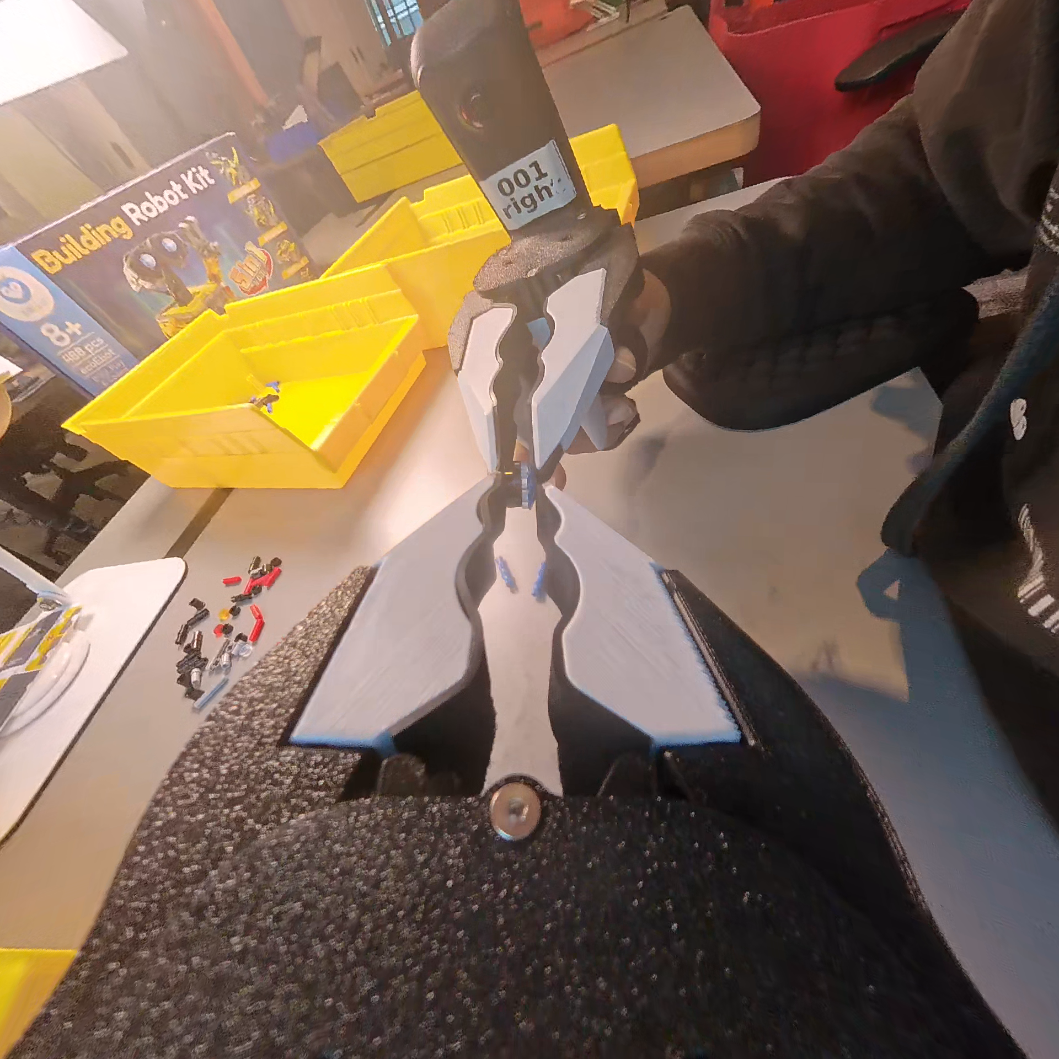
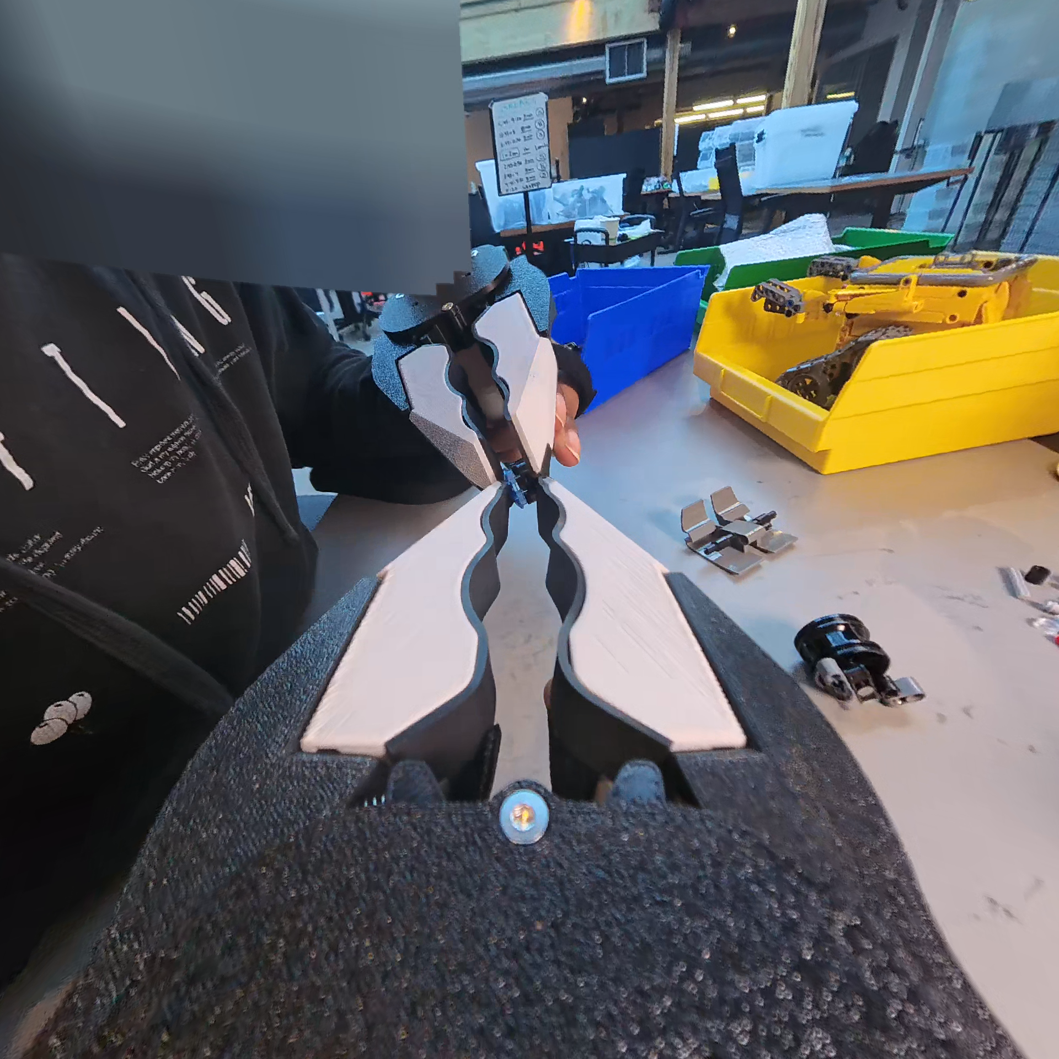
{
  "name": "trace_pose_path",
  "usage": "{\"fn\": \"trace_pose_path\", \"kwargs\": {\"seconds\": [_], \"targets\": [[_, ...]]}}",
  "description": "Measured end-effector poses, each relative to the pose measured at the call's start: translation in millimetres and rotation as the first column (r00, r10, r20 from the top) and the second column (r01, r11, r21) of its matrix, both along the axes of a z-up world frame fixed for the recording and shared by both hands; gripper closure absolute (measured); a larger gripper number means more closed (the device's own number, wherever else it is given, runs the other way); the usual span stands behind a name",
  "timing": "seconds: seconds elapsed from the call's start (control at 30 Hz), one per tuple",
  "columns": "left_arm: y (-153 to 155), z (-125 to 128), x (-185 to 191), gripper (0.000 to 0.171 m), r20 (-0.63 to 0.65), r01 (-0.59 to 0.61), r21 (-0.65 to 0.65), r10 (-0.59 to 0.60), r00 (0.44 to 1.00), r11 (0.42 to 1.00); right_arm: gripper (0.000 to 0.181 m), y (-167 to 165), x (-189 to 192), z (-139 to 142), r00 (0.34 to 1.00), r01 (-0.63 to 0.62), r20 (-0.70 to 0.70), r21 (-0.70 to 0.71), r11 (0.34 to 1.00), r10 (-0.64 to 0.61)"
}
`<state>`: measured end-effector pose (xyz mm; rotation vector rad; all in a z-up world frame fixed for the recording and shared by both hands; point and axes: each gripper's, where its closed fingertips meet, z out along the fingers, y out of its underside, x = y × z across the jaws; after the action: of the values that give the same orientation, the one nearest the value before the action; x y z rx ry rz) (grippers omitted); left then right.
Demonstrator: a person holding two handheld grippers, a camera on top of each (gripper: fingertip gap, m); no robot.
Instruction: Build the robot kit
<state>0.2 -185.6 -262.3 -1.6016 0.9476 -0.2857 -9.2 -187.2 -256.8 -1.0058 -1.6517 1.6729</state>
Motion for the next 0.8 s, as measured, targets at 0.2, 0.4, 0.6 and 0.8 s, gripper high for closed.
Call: {"fn": "trace_pose_path", "kwargs": {"seconds": [0.2, 0.4, 0.6, 0.8], "targets": [[2, 0, -1, 0.163, 0.079, 0.001, -0.051, 0.003, 0.997, 0.999, 0.172, 3, -1, 0, 1.000, -0.003, 0.027, -0.066, 0.998, 0.005], [8, -9, -6, 0.163, 0.065, -0.040, -0.116, 0.048, 0.997, 0.992, 0.172, 9, -6, -9, 0.996, 0.035, 0.080, -0.083, 0.996, -0.028], [8, -15, -9, 0.164, 0.071, -0.038, -0.163, 0.050, 0.996, 0.986, 0.172, 9, -8, -15, 0.993, 0.052, 0.113, -0.059, 0.997, -0.045], [3, -5, -4, 0.163, 0.270, 0.075, -0.206, -0.017, 0.963, 0.976, 0.172, 3, -3, -5, 0.996, 0.030, 0.081, -0.004, 1.000, -0.029]]}}
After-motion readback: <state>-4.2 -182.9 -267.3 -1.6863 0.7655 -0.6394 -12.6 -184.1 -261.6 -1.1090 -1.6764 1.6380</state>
